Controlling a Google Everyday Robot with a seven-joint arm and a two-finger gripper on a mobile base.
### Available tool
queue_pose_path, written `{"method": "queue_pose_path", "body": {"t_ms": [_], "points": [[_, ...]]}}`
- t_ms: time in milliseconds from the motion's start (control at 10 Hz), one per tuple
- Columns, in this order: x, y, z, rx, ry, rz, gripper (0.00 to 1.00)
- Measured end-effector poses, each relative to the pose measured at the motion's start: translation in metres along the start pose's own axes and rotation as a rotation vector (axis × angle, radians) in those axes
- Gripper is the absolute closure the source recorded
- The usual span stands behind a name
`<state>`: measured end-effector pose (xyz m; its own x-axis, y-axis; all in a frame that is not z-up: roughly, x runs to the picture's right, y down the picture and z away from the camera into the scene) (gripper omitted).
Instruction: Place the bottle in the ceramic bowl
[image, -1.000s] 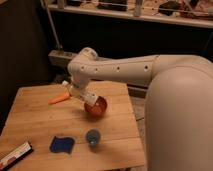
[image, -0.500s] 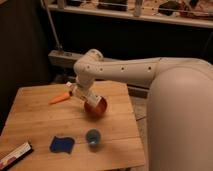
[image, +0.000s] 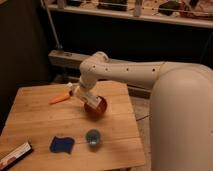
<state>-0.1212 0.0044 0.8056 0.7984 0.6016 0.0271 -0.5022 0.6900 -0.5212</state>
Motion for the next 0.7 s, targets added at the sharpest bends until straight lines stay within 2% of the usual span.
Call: {"method": "queue_pose_path", "body": {"t_ms": [700], "points": [[0.023,-0.016,0.015,-0.018,0.051,0.014,0.77]]}}
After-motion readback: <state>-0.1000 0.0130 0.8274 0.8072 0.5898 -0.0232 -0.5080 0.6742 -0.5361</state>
